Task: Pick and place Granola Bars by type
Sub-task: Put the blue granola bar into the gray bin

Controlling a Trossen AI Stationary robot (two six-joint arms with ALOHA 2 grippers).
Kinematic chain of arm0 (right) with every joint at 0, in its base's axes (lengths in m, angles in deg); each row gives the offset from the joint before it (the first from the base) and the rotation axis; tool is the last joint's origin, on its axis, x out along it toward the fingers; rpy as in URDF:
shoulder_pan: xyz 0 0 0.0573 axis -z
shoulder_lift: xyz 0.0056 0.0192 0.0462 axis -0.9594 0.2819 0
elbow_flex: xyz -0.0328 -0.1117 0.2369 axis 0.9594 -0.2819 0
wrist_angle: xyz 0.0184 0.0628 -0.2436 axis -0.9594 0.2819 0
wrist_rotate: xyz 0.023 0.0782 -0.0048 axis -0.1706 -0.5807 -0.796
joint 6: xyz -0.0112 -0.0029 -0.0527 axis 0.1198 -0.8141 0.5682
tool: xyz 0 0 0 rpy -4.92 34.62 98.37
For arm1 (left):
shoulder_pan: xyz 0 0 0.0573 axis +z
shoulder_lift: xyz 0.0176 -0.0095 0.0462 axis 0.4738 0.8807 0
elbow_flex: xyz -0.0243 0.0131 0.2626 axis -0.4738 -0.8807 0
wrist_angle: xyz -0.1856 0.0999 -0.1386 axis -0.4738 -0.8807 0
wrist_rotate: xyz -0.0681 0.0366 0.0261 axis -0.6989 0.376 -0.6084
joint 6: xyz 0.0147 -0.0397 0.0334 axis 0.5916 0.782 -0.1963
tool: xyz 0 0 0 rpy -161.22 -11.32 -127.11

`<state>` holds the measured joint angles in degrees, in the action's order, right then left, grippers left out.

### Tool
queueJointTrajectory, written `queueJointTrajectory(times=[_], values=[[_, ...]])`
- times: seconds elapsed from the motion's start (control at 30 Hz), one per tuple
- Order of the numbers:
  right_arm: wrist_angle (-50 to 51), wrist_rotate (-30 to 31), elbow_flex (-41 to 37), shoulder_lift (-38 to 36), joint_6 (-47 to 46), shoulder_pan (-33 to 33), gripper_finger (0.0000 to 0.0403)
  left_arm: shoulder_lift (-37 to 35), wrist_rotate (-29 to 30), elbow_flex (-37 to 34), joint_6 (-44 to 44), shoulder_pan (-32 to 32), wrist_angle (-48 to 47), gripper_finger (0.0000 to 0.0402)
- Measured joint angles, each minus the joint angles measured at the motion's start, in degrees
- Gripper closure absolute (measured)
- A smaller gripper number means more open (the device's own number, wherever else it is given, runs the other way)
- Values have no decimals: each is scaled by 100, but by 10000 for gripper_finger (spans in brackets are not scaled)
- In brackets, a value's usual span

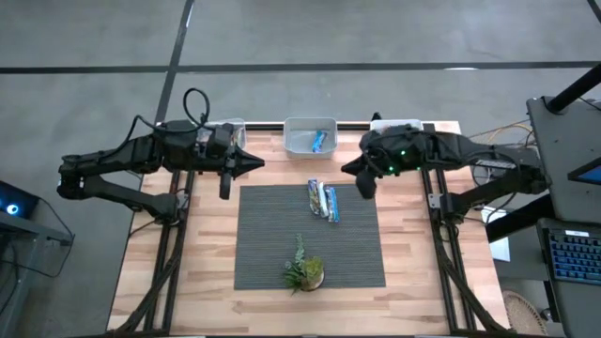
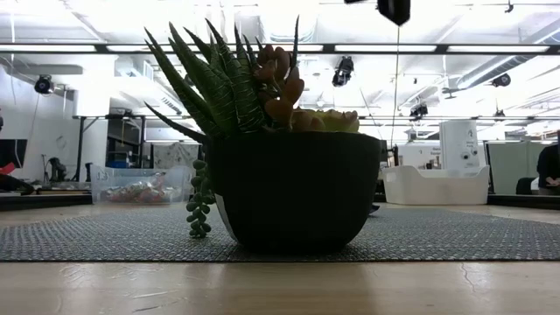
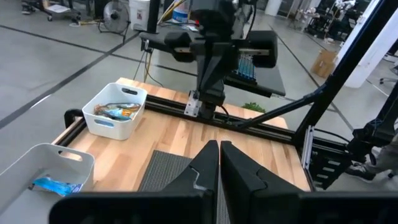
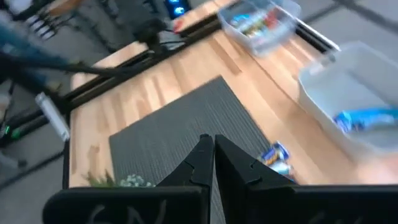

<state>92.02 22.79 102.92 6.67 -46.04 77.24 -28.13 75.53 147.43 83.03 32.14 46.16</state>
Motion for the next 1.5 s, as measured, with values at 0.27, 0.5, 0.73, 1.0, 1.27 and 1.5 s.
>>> queueJointTrajectory(times=[0.27,0.5,0.73,1.0,1.27,1.5], values=[[-186,396,-781,77,-1625,0,394,0,-2,0,94,0,-88,401],[-153,375,-959,520,-2270,0,394,-47,-2,-4,51,0,-350,401],[259,27,-848,1269,-2432,4,349,-199,-4,-4,-51,0,-713,401],[499,10,-807,2044,-2893,37,221,-353,-4,-7,-62,0,-909,401],[560,-152,-665,2792,-3075,80,126,-454,-4,-7,-87,0,-1120,402],[804,-165,-316,3240,-3121,297,110,-476,-3,-7,-25,1,-1262,402]])
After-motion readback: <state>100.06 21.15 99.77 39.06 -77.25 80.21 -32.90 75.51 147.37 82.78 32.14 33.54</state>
